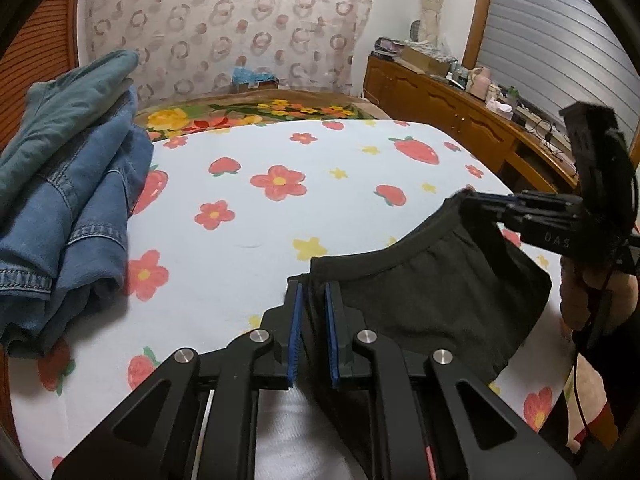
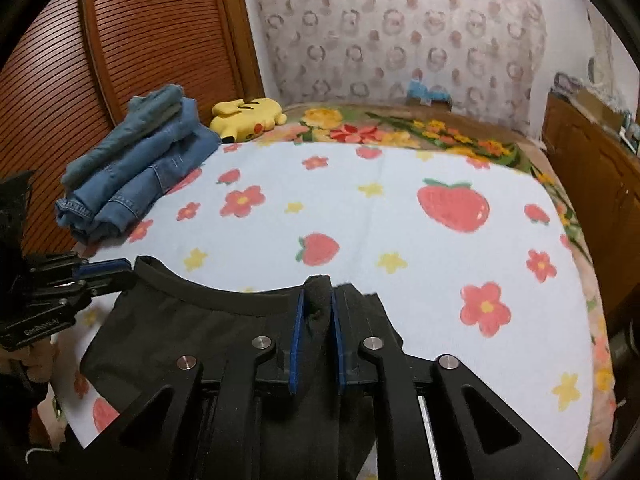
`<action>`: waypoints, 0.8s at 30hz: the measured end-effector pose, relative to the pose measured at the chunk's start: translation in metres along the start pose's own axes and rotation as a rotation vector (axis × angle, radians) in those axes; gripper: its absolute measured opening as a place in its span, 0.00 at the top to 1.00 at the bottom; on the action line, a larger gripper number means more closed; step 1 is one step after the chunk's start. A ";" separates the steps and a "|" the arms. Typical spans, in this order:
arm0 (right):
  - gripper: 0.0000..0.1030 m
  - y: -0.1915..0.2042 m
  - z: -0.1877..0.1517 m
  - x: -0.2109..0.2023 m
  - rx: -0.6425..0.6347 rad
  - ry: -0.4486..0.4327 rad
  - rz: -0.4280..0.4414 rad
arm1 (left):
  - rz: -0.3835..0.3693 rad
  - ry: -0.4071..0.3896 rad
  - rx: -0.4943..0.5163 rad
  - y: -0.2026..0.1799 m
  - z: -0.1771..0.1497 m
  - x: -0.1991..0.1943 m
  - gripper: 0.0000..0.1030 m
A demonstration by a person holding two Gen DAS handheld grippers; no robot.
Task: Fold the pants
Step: 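Grasp the waistband edge with both grippers and tug it square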
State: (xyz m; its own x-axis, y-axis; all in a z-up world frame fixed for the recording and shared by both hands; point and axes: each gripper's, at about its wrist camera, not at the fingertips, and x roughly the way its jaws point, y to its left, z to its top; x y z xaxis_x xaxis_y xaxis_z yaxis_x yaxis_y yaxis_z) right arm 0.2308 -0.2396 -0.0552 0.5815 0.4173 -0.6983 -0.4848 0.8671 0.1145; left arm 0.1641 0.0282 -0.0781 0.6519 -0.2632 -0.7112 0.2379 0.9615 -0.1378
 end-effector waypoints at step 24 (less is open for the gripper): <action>0.44 -0.008 -0.012 -0.001 0.006 0.083 -0.062 | 0.035 0.064 0.007 -0.006 -0.016 0.022 0.50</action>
State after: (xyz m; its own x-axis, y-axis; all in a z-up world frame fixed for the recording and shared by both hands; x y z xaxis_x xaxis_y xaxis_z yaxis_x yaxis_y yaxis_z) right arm 0.2266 -0.2505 -0.0639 0.5540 0.3389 -0.7604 -0.4454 0.8923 0.0731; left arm 0.1652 0.0179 -0.1043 0.6125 -0.2234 -0.7582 0.2205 0.9694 -0.1075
